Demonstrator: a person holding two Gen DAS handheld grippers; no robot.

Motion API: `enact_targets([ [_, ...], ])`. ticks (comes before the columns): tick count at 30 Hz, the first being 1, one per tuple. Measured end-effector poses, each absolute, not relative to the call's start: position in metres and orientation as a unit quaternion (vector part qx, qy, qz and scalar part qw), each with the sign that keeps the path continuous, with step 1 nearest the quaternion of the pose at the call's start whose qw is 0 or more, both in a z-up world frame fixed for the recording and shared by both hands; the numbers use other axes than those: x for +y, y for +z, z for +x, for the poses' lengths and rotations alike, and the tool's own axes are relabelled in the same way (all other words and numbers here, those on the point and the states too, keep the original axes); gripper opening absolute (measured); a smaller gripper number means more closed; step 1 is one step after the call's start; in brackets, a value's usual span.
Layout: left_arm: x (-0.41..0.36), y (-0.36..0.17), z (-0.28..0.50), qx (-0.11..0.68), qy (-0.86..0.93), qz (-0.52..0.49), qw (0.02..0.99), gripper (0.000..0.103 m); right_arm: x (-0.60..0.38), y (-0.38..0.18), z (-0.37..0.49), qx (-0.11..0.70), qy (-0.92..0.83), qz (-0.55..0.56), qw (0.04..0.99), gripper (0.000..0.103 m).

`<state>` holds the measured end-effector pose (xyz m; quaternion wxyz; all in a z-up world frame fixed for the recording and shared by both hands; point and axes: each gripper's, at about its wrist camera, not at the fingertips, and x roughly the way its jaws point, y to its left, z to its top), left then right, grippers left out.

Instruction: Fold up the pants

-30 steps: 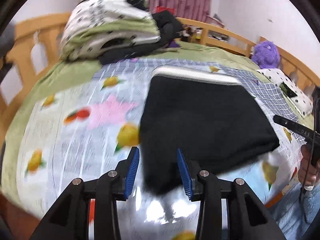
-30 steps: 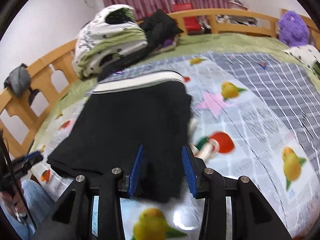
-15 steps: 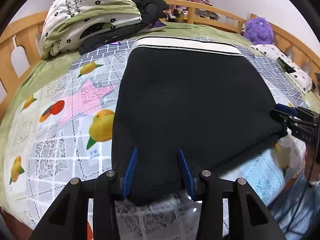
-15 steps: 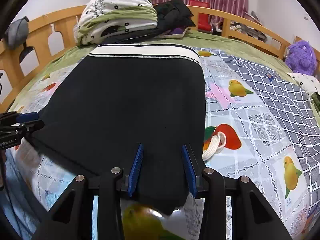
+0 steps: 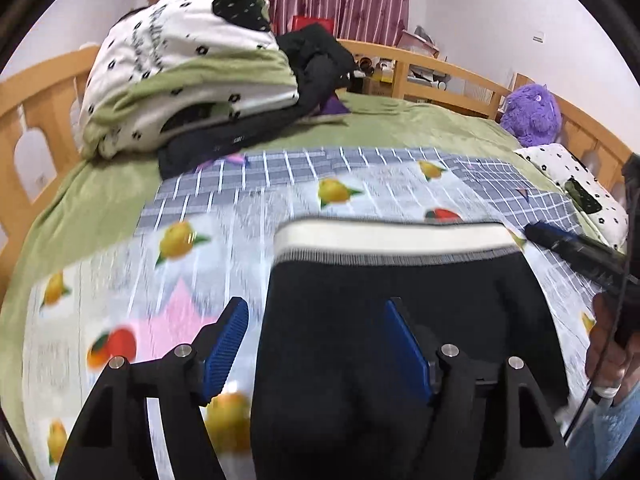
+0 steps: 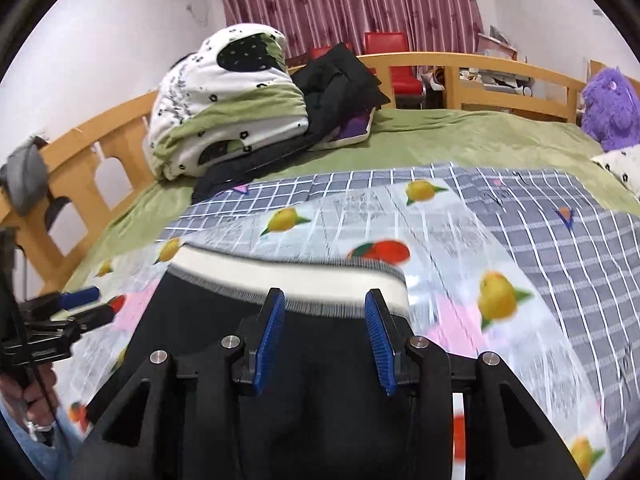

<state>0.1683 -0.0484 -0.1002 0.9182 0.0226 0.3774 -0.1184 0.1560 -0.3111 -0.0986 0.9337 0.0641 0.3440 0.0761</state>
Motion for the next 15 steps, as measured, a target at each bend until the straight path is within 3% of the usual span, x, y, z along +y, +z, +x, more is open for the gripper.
enact_targets([
  [3, -0.058, -0.129, 0.192, 0.384, -0.12, 0.03, 0.915, 0.069, -0.306, -0.132, 0.186, 0.377, 0.058, 0.05, 0.923, 0.042],
  [6, -0.062, -0.176, 0.218, 0.447, -0.105, 0.036, 0.888, 0.07, -0.308, -0.171, 0.198, 0.403, 0.026, 0.02, 0.915, 0.043],
  [15, -0.039, -0.193, 0.231, 0.475, -0.138, -0.057, 0.867, 0.076, -0.316, -0.173, 0.203, 0.401, 0.037, 0.039, 0.915, 0.045],
])
